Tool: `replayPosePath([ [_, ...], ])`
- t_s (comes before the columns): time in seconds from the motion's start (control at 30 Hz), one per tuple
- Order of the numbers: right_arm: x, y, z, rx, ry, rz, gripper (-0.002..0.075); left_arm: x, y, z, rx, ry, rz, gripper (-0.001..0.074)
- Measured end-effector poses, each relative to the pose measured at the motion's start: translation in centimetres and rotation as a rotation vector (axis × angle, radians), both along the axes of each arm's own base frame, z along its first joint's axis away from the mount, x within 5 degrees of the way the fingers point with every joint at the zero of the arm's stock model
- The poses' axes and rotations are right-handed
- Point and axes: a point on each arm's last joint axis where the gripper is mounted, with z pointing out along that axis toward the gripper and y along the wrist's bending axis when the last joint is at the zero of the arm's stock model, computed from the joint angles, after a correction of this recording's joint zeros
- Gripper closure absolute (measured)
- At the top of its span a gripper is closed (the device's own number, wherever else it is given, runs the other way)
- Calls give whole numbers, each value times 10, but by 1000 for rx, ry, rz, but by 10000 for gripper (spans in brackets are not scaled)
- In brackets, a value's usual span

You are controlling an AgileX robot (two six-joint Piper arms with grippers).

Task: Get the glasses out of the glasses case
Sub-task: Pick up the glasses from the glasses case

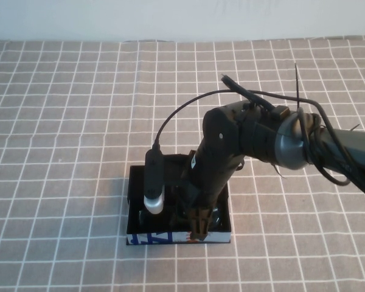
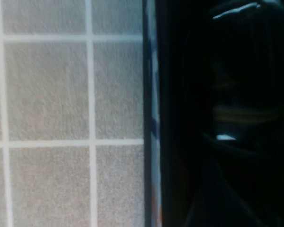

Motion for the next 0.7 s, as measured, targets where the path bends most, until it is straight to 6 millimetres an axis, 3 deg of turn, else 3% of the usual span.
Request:
replayPosePath([
  [0.17, 1, 0, -1, -5, -5, 4, 480, 0, 0, 0, 0, 0, 0, 739],
  [0.33, 1, 1, 5, -3, 0, 9, 664, 0, 0, 0, 0, 0, 0, 739],
  [0.43, 2, 2, 13, -7, -1, 19, 675, 0, 0, 0, 0, 0, 0, 739],
  [0.7, 7, 9, 70, 34, 9, -24, 675, 0, 0, 0, 0, 0, 0, 739],
])
